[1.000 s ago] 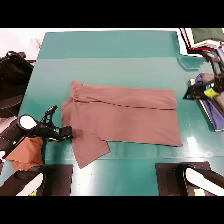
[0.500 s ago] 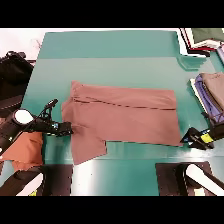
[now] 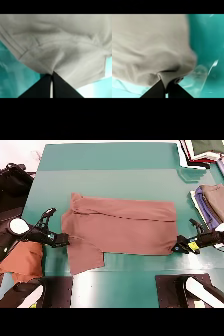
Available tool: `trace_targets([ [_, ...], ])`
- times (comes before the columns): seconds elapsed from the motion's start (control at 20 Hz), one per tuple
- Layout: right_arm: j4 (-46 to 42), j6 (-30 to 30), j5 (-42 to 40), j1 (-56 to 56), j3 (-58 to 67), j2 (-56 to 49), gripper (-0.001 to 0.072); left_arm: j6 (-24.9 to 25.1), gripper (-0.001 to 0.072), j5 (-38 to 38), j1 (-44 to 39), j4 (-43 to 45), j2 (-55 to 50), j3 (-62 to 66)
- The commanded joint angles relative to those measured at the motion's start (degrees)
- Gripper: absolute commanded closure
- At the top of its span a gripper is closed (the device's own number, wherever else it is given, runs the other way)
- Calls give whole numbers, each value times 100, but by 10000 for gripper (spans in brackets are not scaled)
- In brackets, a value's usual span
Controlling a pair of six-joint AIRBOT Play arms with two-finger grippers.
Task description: Fold the shirts.
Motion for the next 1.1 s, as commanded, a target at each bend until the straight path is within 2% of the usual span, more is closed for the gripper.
trace_targets([
  [0.0, -457, 15, 509, 616, 426, 470, 691, -269, 681, -625, 2, 470, 699, 81],
  [0.2, -1641, 463, 1266, 876, 745, 1515, 692, -496, 681, -1921, 2, 442, 1674, 83],
  [0.3, -1805, 487, 1318, 949, 927, 1840, 692, -492, 681, -2009, 2, 442, 1744, 138],
  [0.45, -1690, 529, 1029, 946, 1342, 1738, 692, -310, 681, -1126, 2, 459, 1373, 455],
  [0.65, -1493, 522, 645, 1064, 2218, 619, 692, -168, 680, 186, 2, 857, 245, 1163],
  [0.9, -1381, 525, 337, 1692, 3477, -1172, 692, -20, 678, 898, 2, 876, -1364, 2190],
  [1.05, -883, 522, 197, 1818, 4098, -1932, 688, -28, 675, 1224, 4, 874, -1871, 2496],
])
